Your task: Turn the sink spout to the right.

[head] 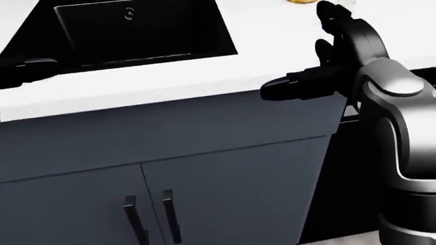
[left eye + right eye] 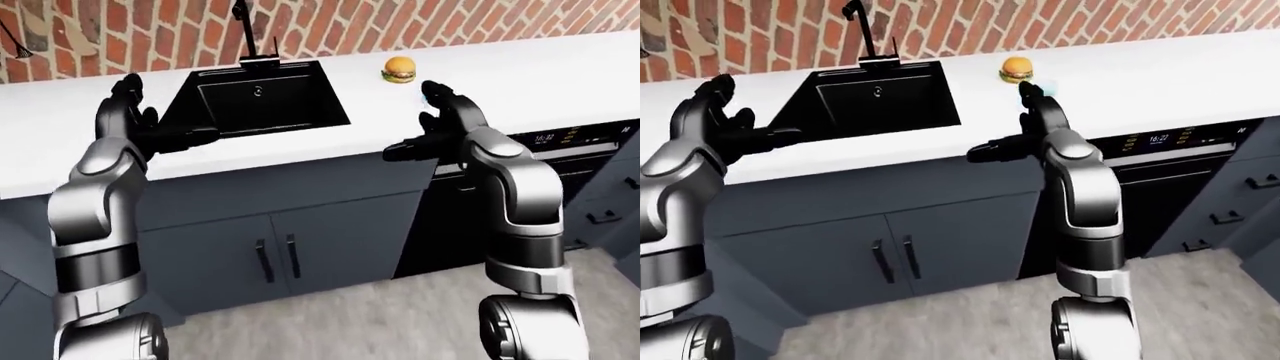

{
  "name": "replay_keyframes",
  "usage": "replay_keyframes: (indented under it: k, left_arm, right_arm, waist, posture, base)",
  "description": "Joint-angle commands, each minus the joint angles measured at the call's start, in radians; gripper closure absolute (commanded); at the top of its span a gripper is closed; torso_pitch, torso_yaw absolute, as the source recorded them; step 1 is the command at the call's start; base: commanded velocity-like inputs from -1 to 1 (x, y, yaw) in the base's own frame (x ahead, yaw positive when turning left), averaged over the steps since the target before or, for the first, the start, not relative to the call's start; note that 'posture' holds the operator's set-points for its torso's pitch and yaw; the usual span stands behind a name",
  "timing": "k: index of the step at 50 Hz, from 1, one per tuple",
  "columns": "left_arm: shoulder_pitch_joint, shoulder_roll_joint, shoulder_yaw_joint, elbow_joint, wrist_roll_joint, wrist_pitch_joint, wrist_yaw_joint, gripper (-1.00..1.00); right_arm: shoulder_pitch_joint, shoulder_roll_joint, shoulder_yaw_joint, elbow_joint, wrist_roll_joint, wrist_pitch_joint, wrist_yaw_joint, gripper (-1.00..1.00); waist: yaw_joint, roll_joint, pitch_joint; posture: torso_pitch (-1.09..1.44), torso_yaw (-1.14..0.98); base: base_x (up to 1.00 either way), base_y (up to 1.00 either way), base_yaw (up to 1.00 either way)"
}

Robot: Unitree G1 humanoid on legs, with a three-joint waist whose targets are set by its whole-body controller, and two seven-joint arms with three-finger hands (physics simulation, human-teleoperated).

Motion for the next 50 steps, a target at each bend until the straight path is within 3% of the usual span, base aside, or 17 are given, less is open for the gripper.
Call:
replay_keyframes:
  k: [1, 8, 11, 12, 13, 20, 24, 25, 26, 27, 32, 36, 39, 40, 42, 44, 50]
  left_arm:
    - [-0.051, 0.022, 0.000, -0.036, -0.014, -0.034, -0.002, -1.00]
    - [-0.068, 0.050, 0.004, 0.006, -0.024, -0.048, 0.001, -1.00]
    - [-0.067, 0.058, 0.007, 0.011, -0.029, -0.051, 0.001, -1.00]
    - [-0.067, 0.060, 0.009, 0.017, -0.030, -0.054, 0.002, -1.00]
    - [-0.066, 0.062, 0.010, 0.019, -0.032, -0.057, 0.002, -1.00]
    - [-0.072, 0.075, 0.013, 0.035, -0.041, -0.059, 0.004, -1.00]
    - [-0.076, 0.085, 0.015, 0.059, -0.045, -0.072, 0.007, -1.00]
    - [-0.076, 0.086, 0.016, 0.061, -0.046, -0.072, 0.008, -1.00]
    - [-0.077, 0.089, 0.016, 0.063, -0.048, -0.073, 0.008, -1.00]
    - [-0.078, 0.092, 0.018, 0.064, -0.050, -0.072, 0.008, -1.00]
    - [-0.079, 0.108, 0.028, 0.071, -0.062, -0.070, 0.010, -1.00]
    - [-0.077, 0.117, 0.031, 0.075, -0.070, -0.071, 0.011, -1.00]
    - [-0.080, 0.130, 0.037, 0.083, -0.077, -0.070, 0.012, -1.00]
    - [-0.079, 0.133, 0.039, 0.081, -0.081, -0.066, 0.012, -1.00]
    - [-0.078, 0.138, 0.041, 0.084, -0.085, -0.068, 0.014, -1.00]
    - [-0.075, 0.140, 0.040, 0.086, -0.086, -0.072, 0.015, -1.00]
    - [-0.077, 0.158, 0.049, 0.090, -0.099, -0.066, 0.017, -1.00]
  right_arm:
    - [-0.042, -0.024, -0.030, -0.041, -0.008, -0.039, -0.007, -1.00]
    - [-0.049, -0.031, -0.031, -0.045, -0.007, -0.028, -0.006, -1.00]
    - [-0.051, -0.029, -0.029, -0.043, -0.008, -0.028, -0.005, -1.00]
    - [-0.052, -0.030, -0.029, -0.041, -0.008, -0.028, -0.005, -1.00]
    - [-0.054, -0.030, -0.029, -0.041, -0.008, -0.026, -0.005, -1.00]
    - [-0.053, -0.029, -0.030, -0.039, -0.008, -0.029, -0.004, -1.00]
    - [-0.046, -0.030, -0.031, -0.046, -0.005, -0.037, -0.001, -1.00]
    - [-0.046, -0.029, -0.031, -0.048, -0.003, -0.036, 0.000, -1.00]
    - [-0.046, -0.028, -0.029, -0.047, -0.003, -0.038, 0.001, -1.00]
    - [-0.045, -0.028, -0.029, -0.046, -0.003, -0.042, 0.002, -1.00]
    - [-0.042, -0.026, -0.027, -0.032, -0.008, -0.049, 0.000, -1.00]
    - [-0.042, -0.026, -0.027, -0.042, -0.009, -0.041, 0.001, -1.00]
    - [-0.041, -0.025, -0.028, -0.040, -0.010, -0.042, 0.001, -1.00]
    - [-0.040, -0.025, -0.028, -0.041, -0.009, -0.042, 0.001, -1.00]
    - [-0.036, -0.024, -0.029, -0.041, -0.010, -0.045, 0.000, -1.00]
    - [-0.035, -0.024, -0.029, -0.046, -0.009, -0.041, 0.000, -1.00]
    - [-0.034, -0.023, -0.029, -0.045, -0.008, -0.044, 0.001, -1.00]
  waist:
    - [-0.008, 0.001, -0.036]
    - [0.011, -0.070, -0.029]
    - [0.019, -0.128, -0.057]
    - [0.007, -0.114, -0.036]
    - [0.011, -0.132, -0.025]
    - [-0.011, -0.074, -0.022]
    - [-0.027, 0.000, -0.026]
    - [-0.031, 0.020, -0.051]
    - [-0.033, -0.001, -0.028]
    - [-0.034, 0.011, -0.018]
    - [-0.028, -0.017, -0.006]
    - [-0.010, -0.059, -0.029]
    - [0.002, -0.128, -0.053]
    - [-0.004, -0.083, -0.043]
    - [-0.006, -0.111, -0.037]
    - [-0.010, -0.101, -0.047]
    - [-0.014, -0.029, -0.028]
  posture:
    - [0.00, 0.00]
    - [0.00, 0.00]
    - [0.00, 0.00]
    - [0.00, 0.00]
    - [0.00, 0.00]
    - [0.00, 0.00]
    - [0.00, 0.00]
    - [0.00, 0.00]
    - [0.00, 0.00]
    - [0.00, 0.00]
    - [0.00, 0.00]
    - [0.00, 0.00]
    - [0.00, 0.00]
    - [0.00, 0.00]
    - [0.00, 0.00]
    - [0.00, 0.00]
    - [0.00, 0.00]
  base:
    - [0.31, 0.00, 0.00]
    - [0.31, 0.00, 0.00]
    - [0.31, 0.00, 0.00]
    - [0.31, 0.00, 0.00]
    - [0.30, 0.00, 0.00]
    - [0.31, 0.00, 0.00]
    - [0.24, 0.00, 0.00]
    - [0.00, 0.00, 0.00]
    - [0.00, 0.00, 0.00]
    - [0.00, 0.00, 0.00]
    - [0.01, 0.00, 0.00]
    - [0.12, 0.00, 0.00]
    - [0.14, 0.00, 0.00]
    - [0.16, 0.00, 0.00]
    - [0.15, 0.00, 0.00]
    - [0.15, 0.00, 0.00]
    - [0.15, 0.00, 0.00]
